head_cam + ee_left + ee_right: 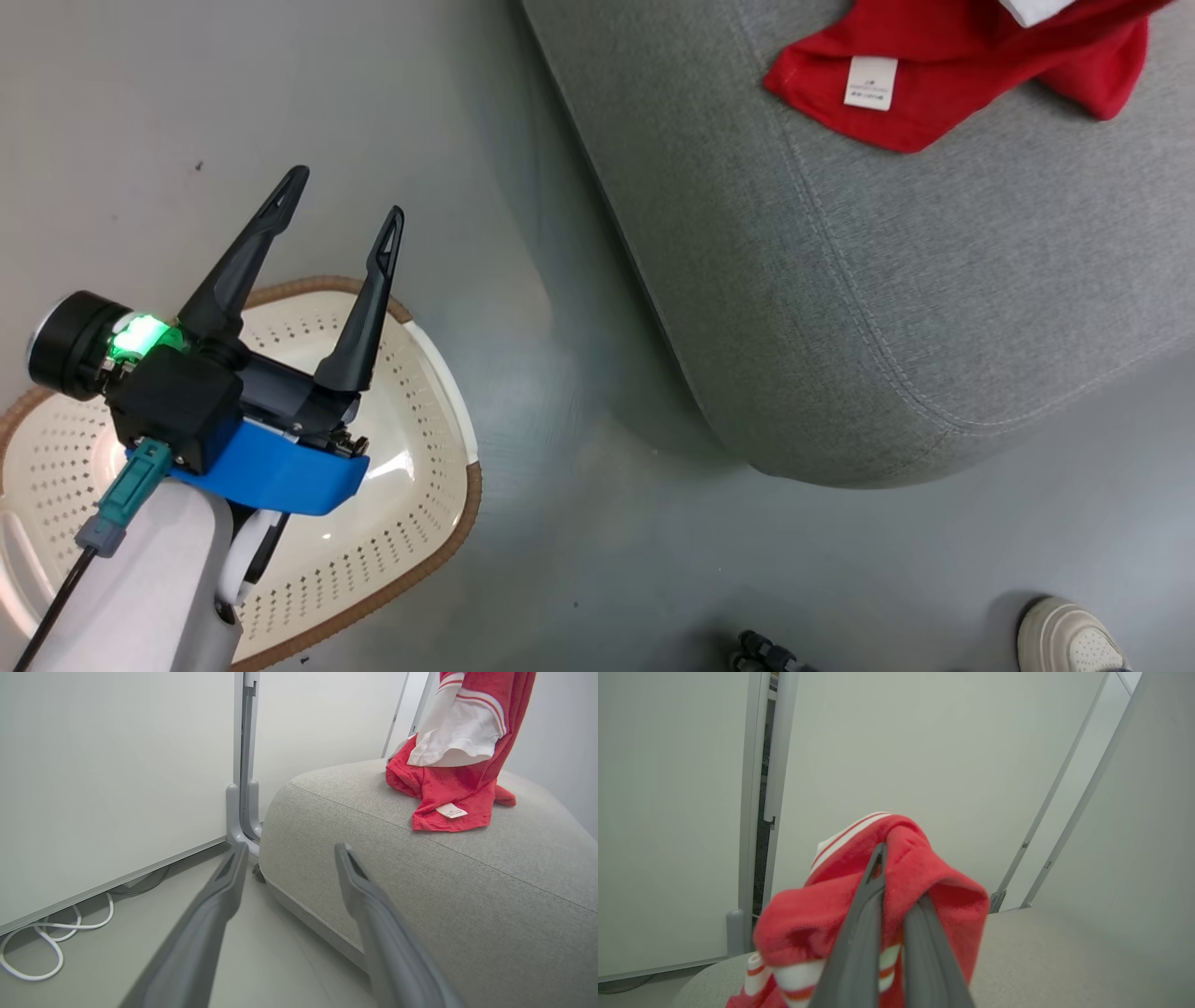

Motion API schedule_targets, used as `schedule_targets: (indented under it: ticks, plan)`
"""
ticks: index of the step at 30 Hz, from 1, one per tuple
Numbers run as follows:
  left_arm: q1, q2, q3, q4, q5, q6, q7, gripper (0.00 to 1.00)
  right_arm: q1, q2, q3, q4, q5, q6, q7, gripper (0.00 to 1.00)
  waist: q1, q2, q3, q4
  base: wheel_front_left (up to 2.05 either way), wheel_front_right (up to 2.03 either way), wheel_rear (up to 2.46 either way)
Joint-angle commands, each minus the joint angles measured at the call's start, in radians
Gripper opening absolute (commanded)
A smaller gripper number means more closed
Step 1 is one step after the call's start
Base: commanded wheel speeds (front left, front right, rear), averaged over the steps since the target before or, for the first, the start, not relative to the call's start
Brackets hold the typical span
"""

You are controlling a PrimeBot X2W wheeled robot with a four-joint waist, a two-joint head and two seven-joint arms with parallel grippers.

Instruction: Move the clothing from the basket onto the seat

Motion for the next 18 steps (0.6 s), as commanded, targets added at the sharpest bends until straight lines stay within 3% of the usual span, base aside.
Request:
schedule_targets:
  ticks: [1,8,18]
  plan:
    - [-0.012,0.009,-0.003,-0.009,0.005,0.001,0.002,1.0,0.022,0.006,-0.009,0.023,-0.006,0.0,-0.015,0.0,-0.0003,0.0,0.018,0.003,0.0,0.0,0.0]
    - [-0.007,0.025,-0.009,-0.037,0.004,0.004,0.021,1.0,0.094,0.057,-0.045,0.222,-0.033,0.0,-0.091,0.0,-0.0003,0.0,0.046,0.006,0.0,0.0,0.0]
    - [0.0,0.028,-0.012,-0.035,-0.008,0.016,0.019,1.0,0.116,0.12,-0.016,0.447,-0.057,0.0,-0.173,0.0,-0.0003,0.0,0.048,0.03,0.0,0.0,0.0]
